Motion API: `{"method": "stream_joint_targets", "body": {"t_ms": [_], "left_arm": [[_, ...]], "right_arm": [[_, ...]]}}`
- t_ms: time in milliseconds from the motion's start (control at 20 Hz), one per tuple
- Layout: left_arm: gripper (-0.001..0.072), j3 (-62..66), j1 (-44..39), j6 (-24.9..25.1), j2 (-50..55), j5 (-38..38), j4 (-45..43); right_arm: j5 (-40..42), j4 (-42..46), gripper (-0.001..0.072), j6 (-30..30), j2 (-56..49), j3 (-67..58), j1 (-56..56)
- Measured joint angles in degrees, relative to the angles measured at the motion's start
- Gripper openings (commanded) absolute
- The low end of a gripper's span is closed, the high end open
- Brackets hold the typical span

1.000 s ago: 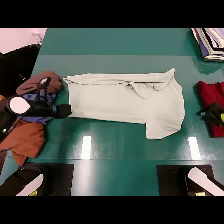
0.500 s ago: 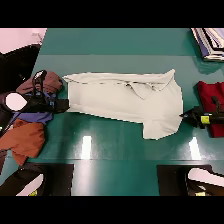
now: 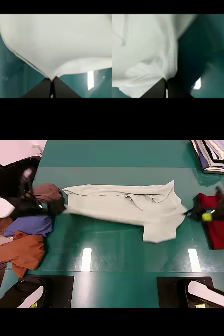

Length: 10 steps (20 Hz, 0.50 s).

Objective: Fold the shirts.

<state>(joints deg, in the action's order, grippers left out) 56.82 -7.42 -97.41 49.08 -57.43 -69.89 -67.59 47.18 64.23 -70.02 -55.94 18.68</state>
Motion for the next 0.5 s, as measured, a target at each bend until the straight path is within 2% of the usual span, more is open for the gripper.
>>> {"method": "stream_joint_targets", "body": {"t_ms": [250, 500], "left_arm": [[0.0022, 25.2, 0.0, 1.1, -3.2, -4.3, -2.6], [0.0021, 50.7, 0.0, 1.9, -4.2, -5.6, -3.3]], "right_arm": [[-2.5, -0.9, 0.0012, -0.1, 13.6, -20.2, -0.6], [-3.0, -0.9, 0.0011, 1.9, 23.7, -38.0, 4.6]]}}
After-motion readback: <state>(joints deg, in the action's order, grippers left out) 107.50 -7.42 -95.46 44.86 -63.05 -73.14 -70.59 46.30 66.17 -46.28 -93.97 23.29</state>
